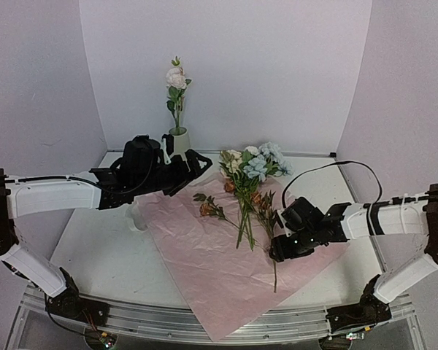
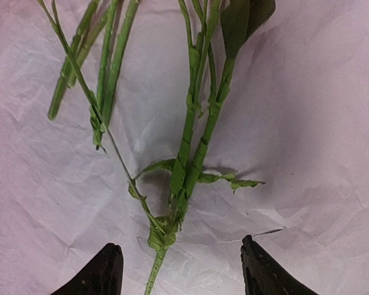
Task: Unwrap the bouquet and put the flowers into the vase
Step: Pick up the fake flower from the wrapping paper.
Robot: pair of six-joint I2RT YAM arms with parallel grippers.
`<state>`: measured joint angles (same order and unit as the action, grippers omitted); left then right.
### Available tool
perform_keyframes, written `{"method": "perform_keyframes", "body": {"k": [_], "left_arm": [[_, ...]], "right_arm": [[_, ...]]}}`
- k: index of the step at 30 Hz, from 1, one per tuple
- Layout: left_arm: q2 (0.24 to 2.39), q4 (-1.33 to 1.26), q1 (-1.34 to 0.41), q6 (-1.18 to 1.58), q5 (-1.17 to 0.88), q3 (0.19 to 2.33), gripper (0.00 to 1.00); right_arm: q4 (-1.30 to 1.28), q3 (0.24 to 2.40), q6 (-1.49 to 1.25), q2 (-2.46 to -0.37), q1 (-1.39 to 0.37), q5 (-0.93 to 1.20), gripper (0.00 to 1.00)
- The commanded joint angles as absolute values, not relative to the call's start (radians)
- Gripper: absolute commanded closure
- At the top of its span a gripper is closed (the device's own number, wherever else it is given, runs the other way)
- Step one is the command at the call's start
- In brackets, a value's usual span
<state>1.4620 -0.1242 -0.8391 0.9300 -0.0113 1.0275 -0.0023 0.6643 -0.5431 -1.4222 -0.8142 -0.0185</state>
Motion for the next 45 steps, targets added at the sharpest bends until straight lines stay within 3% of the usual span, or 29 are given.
{"method": "perform_keyframes", "body": {"k": [1,17,19,22,26,36,45], "left_arm": [[1.470,-0.158,-0.844,0.899,0.028,1.076,0.01],[1.433,-0.153,-0.844,0.873,0.051,1.049,0.01],[1.429,-0.152,-0.843,0.870,0.052,1.046,0.01],[1.420,-0.152,-0.844,0.866,0.056,1.043,0.01],[1.404,-0.151,-0.844,0.866,0.056,1.034,0.01],[1.367,-0.150,-0.844,0.910,-0.009,1.040,0.01],[1.434,-0.161,-0.927,0.929,-0.144,1.159,0.00]], "right_arm": [[-0.089,0.707,-0.584,-1.471,-0.853,-0.098,0.38],[-0.096,0.813,-0.576,-1.641,-0.907,-0.162,0.54],[-0.097,0.827,-0.576,-1.657,-0.909,-0.170,0.61],[-0.100,0.840,-0.581,-1.654,-0.910,-0.159,0.86],[-0.097,0.838,-0.602,-1.576,-0.911,-0.148,0.98],[-0.073,0.856,-0.609,-1.304,-0.911,-0.160,1.00],[-0.029,0.973,-0.598,-1.297,-0.910,-0.128,1.00]]}}
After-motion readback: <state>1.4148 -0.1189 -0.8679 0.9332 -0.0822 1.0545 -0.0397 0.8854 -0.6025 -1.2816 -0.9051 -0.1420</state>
